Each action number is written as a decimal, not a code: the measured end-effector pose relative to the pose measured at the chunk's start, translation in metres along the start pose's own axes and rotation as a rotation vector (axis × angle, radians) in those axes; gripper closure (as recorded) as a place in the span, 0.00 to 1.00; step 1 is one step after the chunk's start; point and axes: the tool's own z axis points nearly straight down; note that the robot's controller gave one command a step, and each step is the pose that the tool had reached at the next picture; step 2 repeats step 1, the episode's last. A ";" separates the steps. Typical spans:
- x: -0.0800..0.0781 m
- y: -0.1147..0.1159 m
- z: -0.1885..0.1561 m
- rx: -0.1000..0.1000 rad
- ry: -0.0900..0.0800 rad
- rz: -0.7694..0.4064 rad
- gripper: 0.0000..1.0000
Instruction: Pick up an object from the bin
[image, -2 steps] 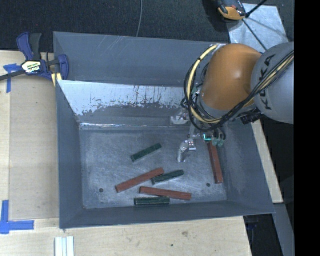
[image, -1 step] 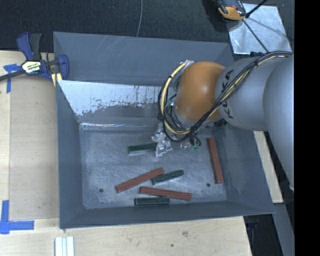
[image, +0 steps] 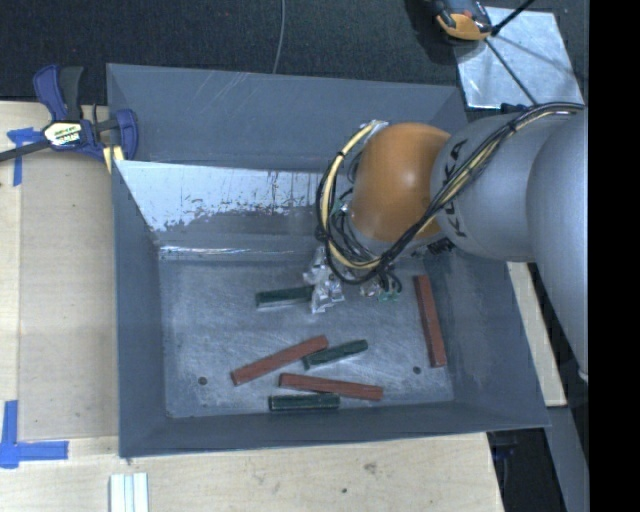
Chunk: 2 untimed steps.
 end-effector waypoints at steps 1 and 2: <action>0.000 -0.011 -0.145 -0.001 0.010 0.001 1.00; 0.000 -0.011 -0.145 -0.001 0.010 0.001 1.00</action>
Offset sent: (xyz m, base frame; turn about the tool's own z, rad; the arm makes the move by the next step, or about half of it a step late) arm 0.0000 0.0000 0.0000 0.0000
